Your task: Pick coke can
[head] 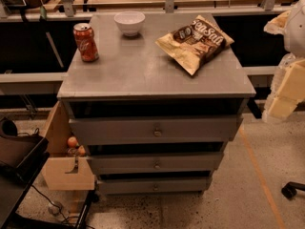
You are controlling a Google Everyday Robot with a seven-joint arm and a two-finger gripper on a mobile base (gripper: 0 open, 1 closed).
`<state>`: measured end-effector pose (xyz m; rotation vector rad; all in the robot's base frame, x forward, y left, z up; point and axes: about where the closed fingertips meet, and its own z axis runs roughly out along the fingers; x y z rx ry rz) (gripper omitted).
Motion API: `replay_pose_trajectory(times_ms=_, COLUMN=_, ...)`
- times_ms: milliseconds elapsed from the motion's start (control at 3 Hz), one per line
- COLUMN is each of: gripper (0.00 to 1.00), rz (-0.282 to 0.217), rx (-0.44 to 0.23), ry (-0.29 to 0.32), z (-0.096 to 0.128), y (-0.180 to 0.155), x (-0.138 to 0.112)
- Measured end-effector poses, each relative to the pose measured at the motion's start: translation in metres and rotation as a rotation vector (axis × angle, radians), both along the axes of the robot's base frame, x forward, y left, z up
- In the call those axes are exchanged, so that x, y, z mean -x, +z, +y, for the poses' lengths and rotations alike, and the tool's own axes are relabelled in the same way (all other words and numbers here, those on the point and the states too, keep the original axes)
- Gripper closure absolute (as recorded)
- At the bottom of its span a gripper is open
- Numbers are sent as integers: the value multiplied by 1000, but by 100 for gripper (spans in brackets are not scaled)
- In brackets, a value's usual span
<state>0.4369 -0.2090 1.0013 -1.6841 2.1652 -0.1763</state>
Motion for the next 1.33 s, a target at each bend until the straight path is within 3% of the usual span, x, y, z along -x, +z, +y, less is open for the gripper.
replay_pose_trajectory(times_ms=333, gripper=0, rz=-4, rx=-3, ry=0, z=1, y=1, x=0)
replay_pose_trajectory(times_ms=667, gripper=0, rz=-39, rx=-78, ry=0, z=6, y=4, x=-15)
replay_pose_trajectory(times_ms=1000, gripper=0, rz=-96, rx=-225, ry=4, z=11, y=4, x=-40)
replay_pose_trajectory(times_ms=1333, gripper=0, rz=-164, rx=-451, ry=1, z=34, y=4, x=-73)
